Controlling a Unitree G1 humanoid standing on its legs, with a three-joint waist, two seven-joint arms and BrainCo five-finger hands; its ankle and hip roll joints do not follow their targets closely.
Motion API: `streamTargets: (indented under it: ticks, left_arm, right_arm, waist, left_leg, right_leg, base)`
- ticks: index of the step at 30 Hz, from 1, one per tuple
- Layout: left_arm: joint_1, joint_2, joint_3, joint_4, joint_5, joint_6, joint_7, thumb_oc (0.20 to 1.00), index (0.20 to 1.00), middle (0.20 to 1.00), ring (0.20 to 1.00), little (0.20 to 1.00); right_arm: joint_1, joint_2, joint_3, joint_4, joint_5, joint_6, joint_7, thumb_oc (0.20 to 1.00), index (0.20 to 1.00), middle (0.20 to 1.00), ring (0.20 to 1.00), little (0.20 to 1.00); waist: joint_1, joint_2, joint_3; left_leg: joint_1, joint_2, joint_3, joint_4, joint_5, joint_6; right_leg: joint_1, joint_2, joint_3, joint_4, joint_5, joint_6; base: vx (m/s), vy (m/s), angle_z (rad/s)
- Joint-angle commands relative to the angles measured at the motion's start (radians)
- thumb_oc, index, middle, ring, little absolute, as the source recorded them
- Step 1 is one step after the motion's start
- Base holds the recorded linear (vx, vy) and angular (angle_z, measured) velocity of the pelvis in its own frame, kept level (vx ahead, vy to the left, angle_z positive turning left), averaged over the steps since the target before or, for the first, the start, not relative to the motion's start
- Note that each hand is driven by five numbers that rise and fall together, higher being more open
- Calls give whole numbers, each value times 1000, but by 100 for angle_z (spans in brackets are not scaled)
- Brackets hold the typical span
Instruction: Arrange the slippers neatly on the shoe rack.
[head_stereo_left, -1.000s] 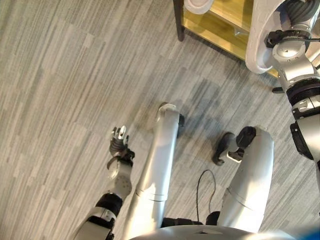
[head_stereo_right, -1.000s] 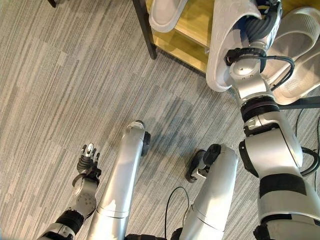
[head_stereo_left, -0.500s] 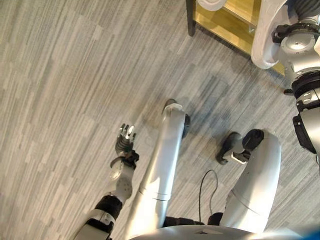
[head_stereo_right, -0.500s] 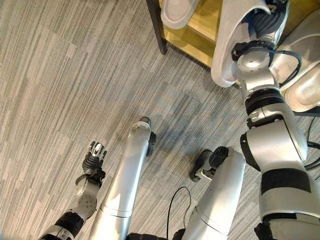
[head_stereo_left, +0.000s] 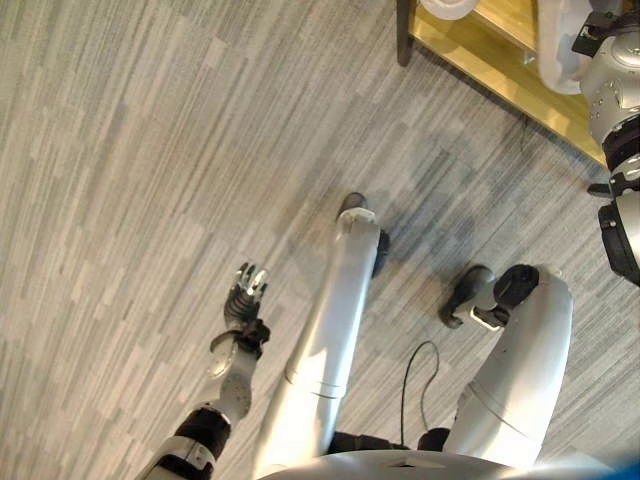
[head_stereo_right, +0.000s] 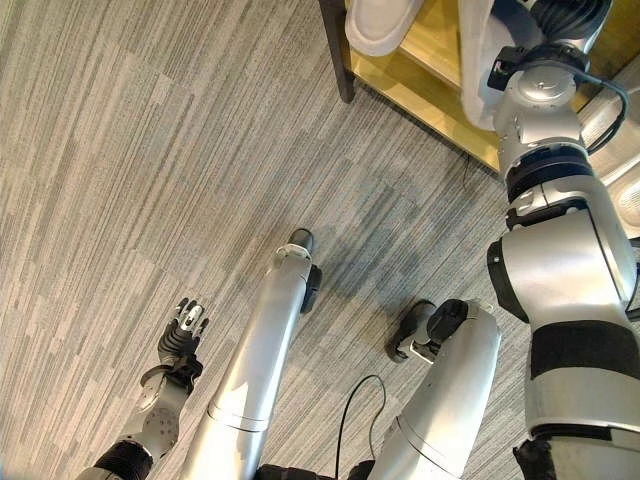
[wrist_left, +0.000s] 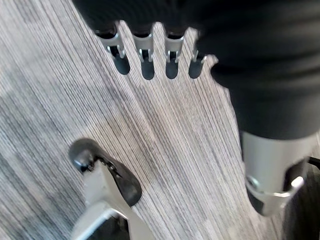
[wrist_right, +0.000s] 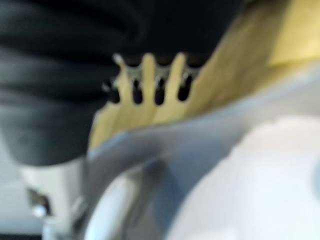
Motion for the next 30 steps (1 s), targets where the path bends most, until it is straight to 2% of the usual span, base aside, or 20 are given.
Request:
streamTargets:
  ticks: [1,7,14,19,26,30]
  left_arm:
    - [51,16,3,22,0,-1,-11,1000,1000,1000,1000,1000]
    - [39,9,4,11,7,-18,0,1000,1000,1000,1000,1000]
    - [41,-3,30,25,2,-29,2,1000,1000,1000,1000,1000]
    - [38,-18,59,24,7,-34,7,1000,1000,1000,1000,1000]
    - [37,-33,74,-7,9,-36,13,1000,1000,1000,1000,1000]
    - [35,-26,73,-32,32,-37,11,1000,1000,1000,1000,1000]
  right_arm:
    - [-70,16,34,-2,26,-70,-7,1000,1000,1000,1000,1000]
    - [-17,-8,-17,-61,-20,-90,-56,1000,1000,1000,1000,1000]
    - [95,-50,-94,-174,-43,-116,-75,1000,1000,1000,1000,1000]
    - [253,-57,-169,-425,-104,-162,-76,1000,1000,1000,1000,1000]
    - [400,-41,-208,-620,-203,-159,-59,1000,1000,1000,1000,1000]
    - [440,-27,-215,-643,-229,-152,-37,1000,1000,1000,1000,1000]
  waist:
    - [1,8,-28]
    - [-8,11,-21]
    - [-23,15,-3]
    - [-44,7,-2]
    - [-69,-6,-1]
    - [-79,-7,-1]
  left_leg:
    - [59,49,-59,-84,-34,6]
    - [59,34,-64,-114,-10,5]
    - [59,31,-69,-66,-14,5]
    - [59,41,-66,-55,-13,3]
    - [59,35,-74,-68,-4,3]
    - [59,38,-78,-88,10,2]
  right_leg:
    - [-9,54,72,-90,144,0]
    - [-9,56,67,-101,149,3]
    - [-9,63,79,-51,140,-3]
    - [-9,70,81,-43,137,-10]
    - [-9,73,78,-52,143,-8]
    - [-9,76,73,-69,149,-9]
  base:
    - [0,0,0]
    - [-44,12,3]
    - [-6,6,-3]
    - [-31,2,-7]
    - [-37,2,-1]
    - [-55,5,-5]
